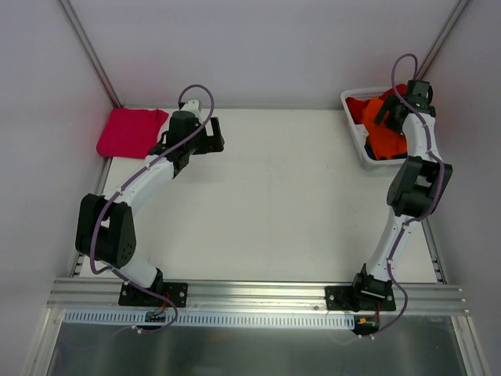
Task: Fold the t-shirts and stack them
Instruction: Grab the tshirt from the pile, then move the tshirt to the center of the board, then flatten the tshirt out
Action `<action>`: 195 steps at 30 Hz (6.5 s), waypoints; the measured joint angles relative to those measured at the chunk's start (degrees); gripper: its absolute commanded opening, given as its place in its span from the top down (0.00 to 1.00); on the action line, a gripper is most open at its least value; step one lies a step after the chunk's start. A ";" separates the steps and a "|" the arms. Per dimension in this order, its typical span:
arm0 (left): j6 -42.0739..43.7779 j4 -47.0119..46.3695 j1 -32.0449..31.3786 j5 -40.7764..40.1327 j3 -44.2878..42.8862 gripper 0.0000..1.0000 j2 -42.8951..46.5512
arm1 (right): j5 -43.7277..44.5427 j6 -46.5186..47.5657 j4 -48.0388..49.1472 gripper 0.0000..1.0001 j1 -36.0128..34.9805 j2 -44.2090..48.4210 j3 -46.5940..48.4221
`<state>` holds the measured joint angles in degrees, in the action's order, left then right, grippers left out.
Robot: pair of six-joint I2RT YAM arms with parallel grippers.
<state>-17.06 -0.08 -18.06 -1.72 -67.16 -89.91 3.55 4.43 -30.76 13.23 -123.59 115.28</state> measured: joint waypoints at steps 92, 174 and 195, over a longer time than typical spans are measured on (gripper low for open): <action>-1.33 -0.02 -1.33 0.96 1.51 0.01 -0.39 | 6.45 12.57 9.03 1.00 -40.44 46.47 -20.94; -26.14 22.43 -34.49 -12.00 33.44 0.03 18.08 | 5.40 -6.80 11.67 0.24 -46.25 30.14 -46.84; -28.24 22.01 -35.58 -20.87 29.57 0.93 10.95 | 0.98 -11.13 13.00 0.35 -48.04 44.33 -59.06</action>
<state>-45.30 21.93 -53.65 -22.59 -37.58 -78.96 4.54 -6.70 -17.76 -34.81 -79.26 56.23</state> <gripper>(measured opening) 0.158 0.644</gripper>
